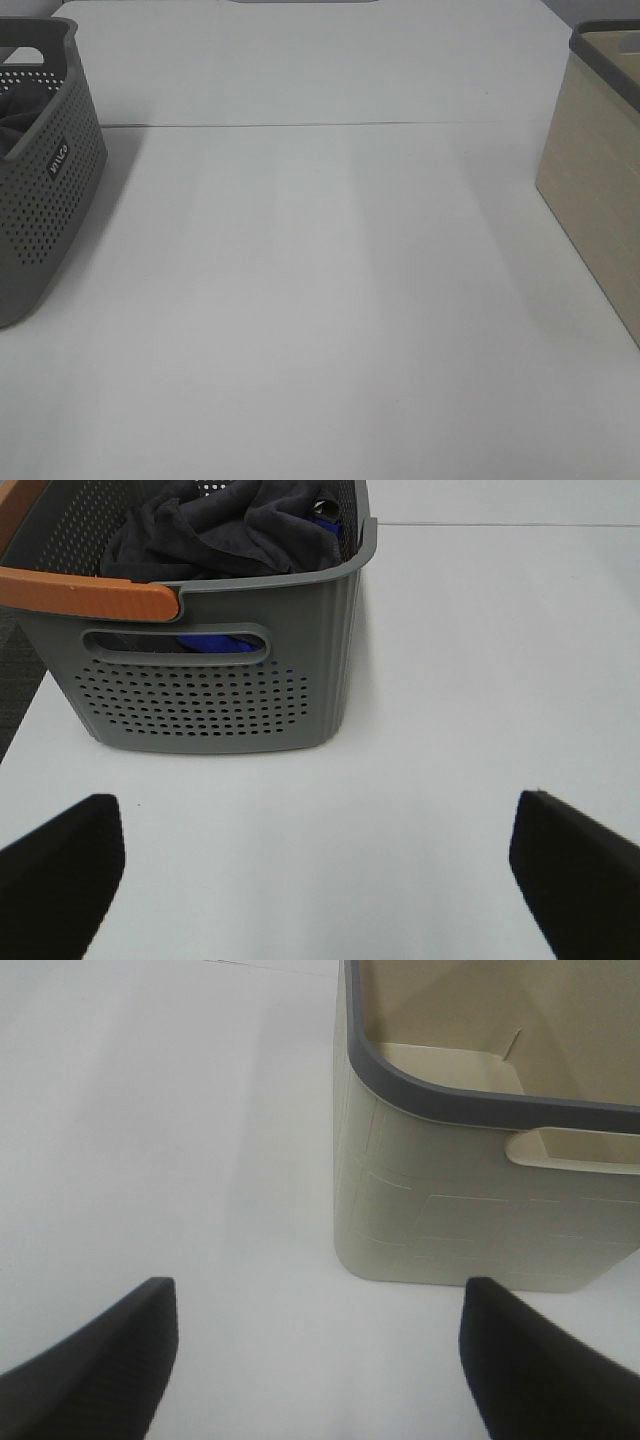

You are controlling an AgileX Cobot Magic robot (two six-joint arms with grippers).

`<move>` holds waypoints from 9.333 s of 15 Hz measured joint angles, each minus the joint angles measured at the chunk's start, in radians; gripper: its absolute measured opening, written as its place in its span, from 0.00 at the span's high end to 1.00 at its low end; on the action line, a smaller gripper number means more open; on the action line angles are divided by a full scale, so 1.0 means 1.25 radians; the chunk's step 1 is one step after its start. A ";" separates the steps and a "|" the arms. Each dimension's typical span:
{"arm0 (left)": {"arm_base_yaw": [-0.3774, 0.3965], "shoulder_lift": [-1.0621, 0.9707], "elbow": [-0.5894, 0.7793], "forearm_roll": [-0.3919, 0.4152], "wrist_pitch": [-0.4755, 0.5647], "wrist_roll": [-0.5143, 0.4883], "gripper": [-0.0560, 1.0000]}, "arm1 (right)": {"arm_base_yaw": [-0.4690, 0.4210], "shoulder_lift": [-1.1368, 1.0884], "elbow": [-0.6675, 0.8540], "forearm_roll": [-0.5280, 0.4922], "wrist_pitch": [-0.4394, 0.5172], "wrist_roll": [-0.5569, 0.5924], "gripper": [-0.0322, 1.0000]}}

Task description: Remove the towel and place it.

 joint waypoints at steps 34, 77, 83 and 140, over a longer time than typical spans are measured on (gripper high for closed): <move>0.000 1.463 -0.821 0.418 -0.050 0.961 0.01 | 0.000 0.000 0.000 0.000 0.000 0.000 0.23; -0.386 1.146 -0.957 0.565 -0.249 0.614 0.95 | 0.000 0.000 0.000 0.000 0.000 0.000 0.23; -0.568 1.145 -0.998 0.569 -0.258 0.613 0.95 | 0.000 0.150 -0.018 0.174 -0.142 -0.149 0.24; -0.635 1.228 -1.001 0.429 -0.500 0.276 0.95 | 0.330 1.090 -0.758 -0.126 -0.286 0.022 0.96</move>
